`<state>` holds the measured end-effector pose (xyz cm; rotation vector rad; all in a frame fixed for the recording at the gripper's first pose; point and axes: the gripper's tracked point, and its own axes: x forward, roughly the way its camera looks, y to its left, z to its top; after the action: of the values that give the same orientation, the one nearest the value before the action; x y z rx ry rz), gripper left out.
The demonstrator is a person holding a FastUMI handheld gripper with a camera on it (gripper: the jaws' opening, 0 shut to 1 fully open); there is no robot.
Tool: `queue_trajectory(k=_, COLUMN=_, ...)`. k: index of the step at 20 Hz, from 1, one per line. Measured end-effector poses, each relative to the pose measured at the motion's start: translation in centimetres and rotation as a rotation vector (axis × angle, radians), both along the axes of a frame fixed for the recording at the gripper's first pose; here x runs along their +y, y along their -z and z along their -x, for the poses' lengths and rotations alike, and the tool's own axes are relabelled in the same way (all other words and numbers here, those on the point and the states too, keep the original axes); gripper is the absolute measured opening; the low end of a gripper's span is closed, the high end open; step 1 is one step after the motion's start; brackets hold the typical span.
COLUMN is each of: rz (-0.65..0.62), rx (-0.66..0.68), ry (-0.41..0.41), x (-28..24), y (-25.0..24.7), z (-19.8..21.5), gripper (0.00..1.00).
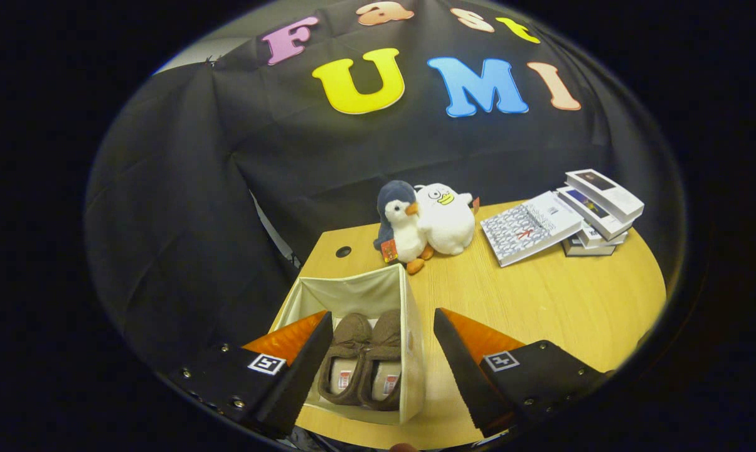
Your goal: Open the storage box then place both shoes into the box .Put the left shoe in first, then the right shoe, with the right side of both shoes facing outward in a uniform manner.
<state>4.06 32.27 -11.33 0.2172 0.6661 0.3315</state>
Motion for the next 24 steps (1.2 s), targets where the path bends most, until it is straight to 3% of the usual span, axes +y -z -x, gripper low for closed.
queue_trajectory(k=7, rz=0.088, rx=-0.218, ry=-0.037, x=-5.0, y=-6.7, z=0.7, gripper=0.99)
queue_trajectory(k=14, rz=0.096, rx=-0.361, ry=-0.004, x=-12.0, y=-10.7, z=2.1, gripper=0.98)
queue_trajectory(k=24, rz=0.166, rx=-0.529, ry=0.184, x=-24.0, y=-13.9, z=4.7, gripper=0.98)
